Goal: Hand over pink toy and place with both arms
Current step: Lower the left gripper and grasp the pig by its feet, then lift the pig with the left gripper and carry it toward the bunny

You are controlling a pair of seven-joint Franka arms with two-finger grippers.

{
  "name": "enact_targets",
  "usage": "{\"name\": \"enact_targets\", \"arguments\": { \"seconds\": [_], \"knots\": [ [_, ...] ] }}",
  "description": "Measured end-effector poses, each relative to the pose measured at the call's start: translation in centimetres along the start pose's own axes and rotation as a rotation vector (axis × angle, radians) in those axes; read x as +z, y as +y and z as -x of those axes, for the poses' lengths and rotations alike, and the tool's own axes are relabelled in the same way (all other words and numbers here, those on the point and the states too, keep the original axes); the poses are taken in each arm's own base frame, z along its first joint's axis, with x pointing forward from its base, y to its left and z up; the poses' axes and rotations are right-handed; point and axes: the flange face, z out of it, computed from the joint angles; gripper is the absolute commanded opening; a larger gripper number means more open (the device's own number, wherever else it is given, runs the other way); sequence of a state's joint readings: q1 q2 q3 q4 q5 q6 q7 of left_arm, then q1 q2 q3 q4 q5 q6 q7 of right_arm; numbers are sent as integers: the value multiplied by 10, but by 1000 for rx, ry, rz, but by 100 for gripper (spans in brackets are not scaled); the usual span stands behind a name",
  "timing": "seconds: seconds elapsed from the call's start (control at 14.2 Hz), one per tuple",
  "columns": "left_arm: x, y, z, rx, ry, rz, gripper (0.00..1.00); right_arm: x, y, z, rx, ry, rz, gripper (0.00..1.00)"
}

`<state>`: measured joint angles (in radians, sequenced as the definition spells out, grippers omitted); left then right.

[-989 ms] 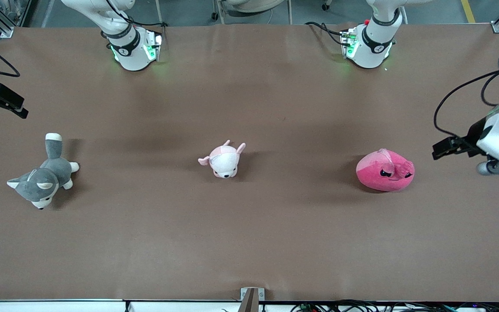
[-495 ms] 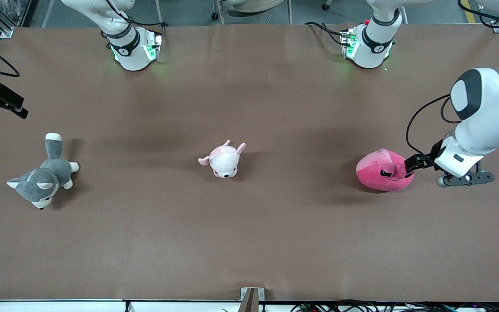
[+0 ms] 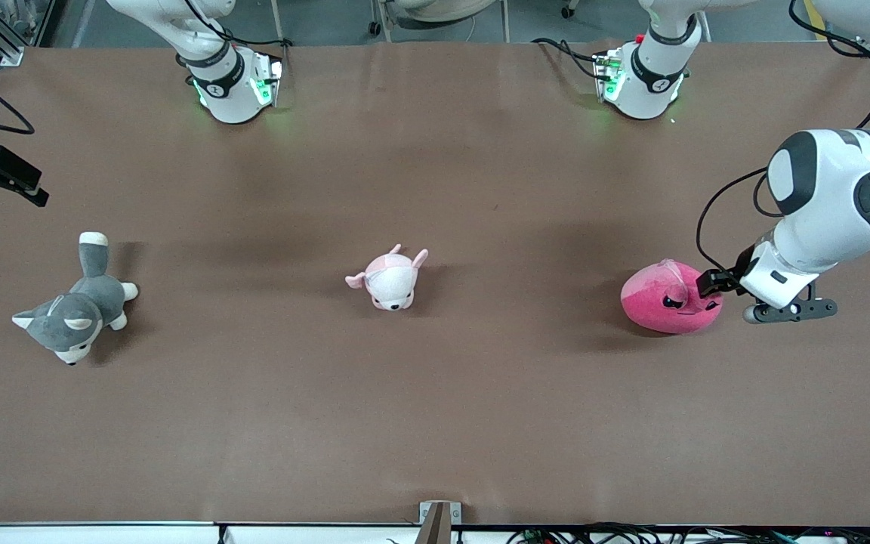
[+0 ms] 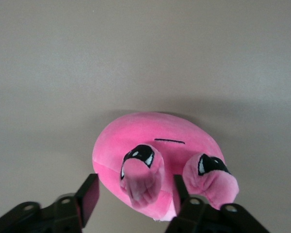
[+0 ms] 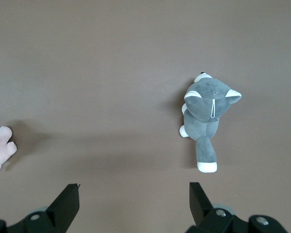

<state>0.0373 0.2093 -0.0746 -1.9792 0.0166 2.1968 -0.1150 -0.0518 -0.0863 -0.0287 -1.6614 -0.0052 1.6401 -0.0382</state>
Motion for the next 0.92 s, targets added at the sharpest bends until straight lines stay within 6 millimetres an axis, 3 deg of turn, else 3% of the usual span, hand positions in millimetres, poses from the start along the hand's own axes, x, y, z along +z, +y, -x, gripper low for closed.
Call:
{"name": "enact_targets", "arguments": {
  "seconds": [0.28, 0.49, 0.57, 0.64, 0.92],
  "knots": [
    [5, 0, 0, -1, -6, 0, 49, 0, 0, 0, 0, 0, 0, 100],
    [8, 0, 0, -1, -12, 0, 23, 0, 0, 0, 0, 0, 0, 100],
    [9, 0, 0, -1, -16, -1, 5, 0, 0, 0, 0, 0, 0, 100],
    [10, 0, 0, -1, -21, -1, 1, 0, 0, 0, 0, 0, 0, 100],
    [10, 0, 1, 0, -25, -1, 0, 0, 0, 0, 0, 0, 0, 100]
  ]
}}
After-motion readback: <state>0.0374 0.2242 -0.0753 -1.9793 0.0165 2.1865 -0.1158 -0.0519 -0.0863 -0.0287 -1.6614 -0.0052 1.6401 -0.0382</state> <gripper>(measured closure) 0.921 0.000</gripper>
